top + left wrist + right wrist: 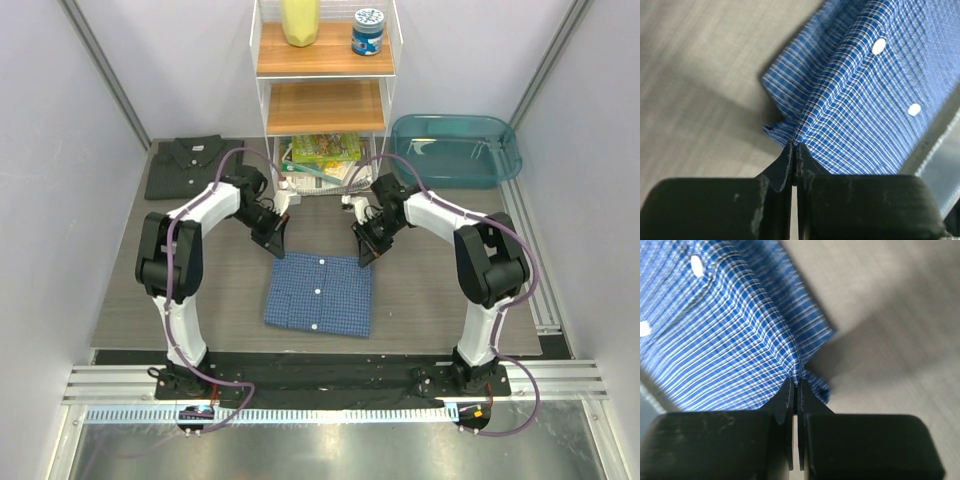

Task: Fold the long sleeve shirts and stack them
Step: Fold the shirt

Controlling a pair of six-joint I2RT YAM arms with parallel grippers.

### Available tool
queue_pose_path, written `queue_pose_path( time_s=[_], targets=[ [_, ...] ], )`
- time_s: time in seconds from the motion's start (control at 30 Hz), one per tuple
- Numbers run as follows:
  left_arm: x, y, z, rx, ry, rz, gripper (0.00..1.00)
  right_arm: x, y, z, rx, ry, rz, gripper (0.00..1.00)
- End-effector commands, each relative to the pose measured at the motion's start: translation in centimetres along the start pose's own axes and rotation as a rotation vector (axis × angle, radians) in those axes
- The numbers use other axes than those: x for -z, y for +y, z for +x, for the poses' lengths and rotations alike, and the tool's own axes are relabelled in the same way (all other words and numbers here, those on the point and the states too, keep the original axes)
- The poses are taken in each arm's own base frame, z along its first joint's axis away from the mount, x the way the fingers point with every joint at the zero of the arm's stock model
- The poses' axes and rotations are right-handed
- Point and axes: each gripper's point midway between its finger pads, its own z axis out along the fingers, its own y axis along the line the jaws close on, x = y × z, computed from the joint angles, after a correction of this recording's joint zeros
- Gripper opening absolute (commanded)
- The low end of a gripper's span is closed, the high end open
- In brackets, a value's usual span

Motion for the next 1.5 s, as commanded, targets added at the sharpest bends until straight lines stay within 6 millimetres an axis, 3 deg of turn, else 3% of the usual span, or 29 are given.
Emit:
queue_pose_path(
  time_s=[0.0,0.17,0.2,0.37,0.4,0.5,0.6,0.77,0.83,1.03,1.23,1.37,1.47],
  targets=[
    [-1.0,4.5,-0.4,0.024,-0.011,-0.146,0.00,-0.5,-5.6,0.7,-0.041,0.010,0.194,0.01],
    [-1.5,4.2,-0.3,0.060,-0.017,-0.124,0.00,-0.7,-6.6,-1.1,-0.029,-0.017,0.208,0.01],
    [-1.3,3.9,-0.5,0.055,-0.023,-0.122,0.00,-0.2,-6.6,-2.3,-0.019,-0.037,0.207,0.01],
    [1.9,-0.2,-2.0,0.002,-0.097,-0.064,0.00,2.7,-2.8,-3.4,-0.021,-0.091,0.108,0.01],
    [2.4,-1.0,-2.2,-0.018,-0.107,-0.054,0.00,4.1,-1.8,-3.8,-0.008,-0.121,0.108,0.01],
    [3.5,-3.4,-2.7,-0.078,-0.122,-0.047,0.00,6.1,0.0,-2.7,-0.005,-0.118,0.099,0.01],
    [3.2,-4.8,-2.8,-0.102,-0.117,-0.035,0.00,6.4,-0.4,-0.9,0.014,-0.076,0.144,0.01],
    [1.7,-3.1,-2.9,-0.086,-0.102,-0.069,0.00,5.3,-2.8,1.3,0.013,0.008,0.201,0.01],
    [0.5,-1.3,-2.8,-0.060,-0.083,-0.110,0.00,4.3,-4.1,1.9,-0.003,0.030,0.222,0.01],
    [-2.1,4.0,-2.0,0.010,-0.038,-0.215,0.00,1.9,-6.8,0.7,-0.041,-0.015,0.253,0.01],
    [-2.4,7.1,-2.8,0.082,-0.053,-0.262,0.01,0.8,-9.6,-0.2,-0.080,-0.040,0.299,0.01],
    [-2.1,7.6,-3.5,0.098,-0.076,-0.258,0.03,1.5,-9.6,-2.1,-0.103,-0.097,0.285,0.01],
    [-0.7,5.8,-4.7,0.077,-0.124,-0.217,0.04,3.5,-7.2,-4.3,-0.103,-0.175,0.215,0.01]
  ],
)
